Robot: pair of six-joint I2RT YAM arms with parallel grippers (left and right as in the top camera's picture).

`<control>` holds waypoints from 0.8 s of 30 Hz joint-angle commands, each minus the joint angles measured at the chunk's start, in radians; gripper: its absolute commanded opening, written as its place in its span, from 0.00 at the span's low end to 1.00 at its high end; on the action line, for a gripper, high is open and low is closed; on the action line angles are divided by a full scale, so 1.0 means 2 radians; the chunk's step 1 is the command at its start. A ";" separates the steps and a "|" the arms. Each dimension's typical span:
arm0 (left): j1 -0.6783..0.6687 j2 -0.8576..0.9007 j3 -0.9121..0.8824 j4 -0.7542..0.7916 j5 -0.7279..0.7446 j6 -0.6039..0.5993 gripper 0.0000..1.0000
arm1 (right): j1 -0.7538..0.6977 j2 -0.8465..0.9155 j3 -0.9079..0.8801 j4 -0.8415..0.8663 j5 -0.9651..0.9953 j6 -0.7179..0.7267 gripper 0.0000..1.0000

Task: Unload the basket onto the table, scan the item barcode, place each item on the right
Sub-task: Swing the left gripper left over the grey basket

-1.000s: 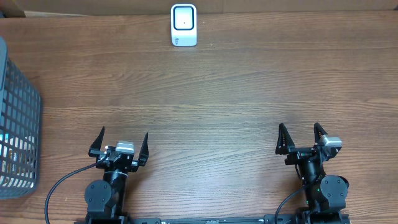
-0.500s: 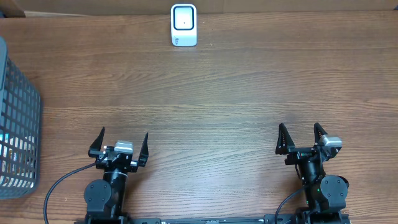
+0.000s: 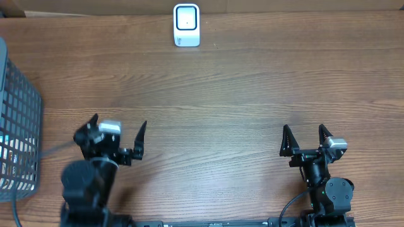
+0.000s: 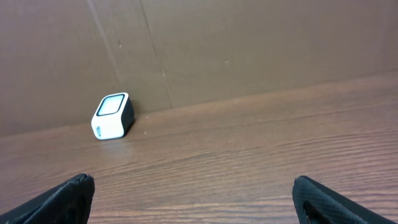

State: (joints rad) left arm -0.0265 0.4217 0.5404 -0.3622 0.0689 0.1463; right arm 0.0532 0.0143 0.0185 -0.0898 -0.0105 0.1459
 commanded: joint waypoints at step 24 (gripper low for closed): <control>0.035 0.482 0.541 -0.376 0.113 -0.177 0.78 | 0.003 -0.006 -0.005 0.003 0.005 0.000 1.00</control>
State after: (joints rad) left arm -0.0135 1.3643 1.5051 -1.0966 0.4156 -0.0029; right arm 0.0532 0.0128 0.0185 -0.0898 -0.0105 0.1459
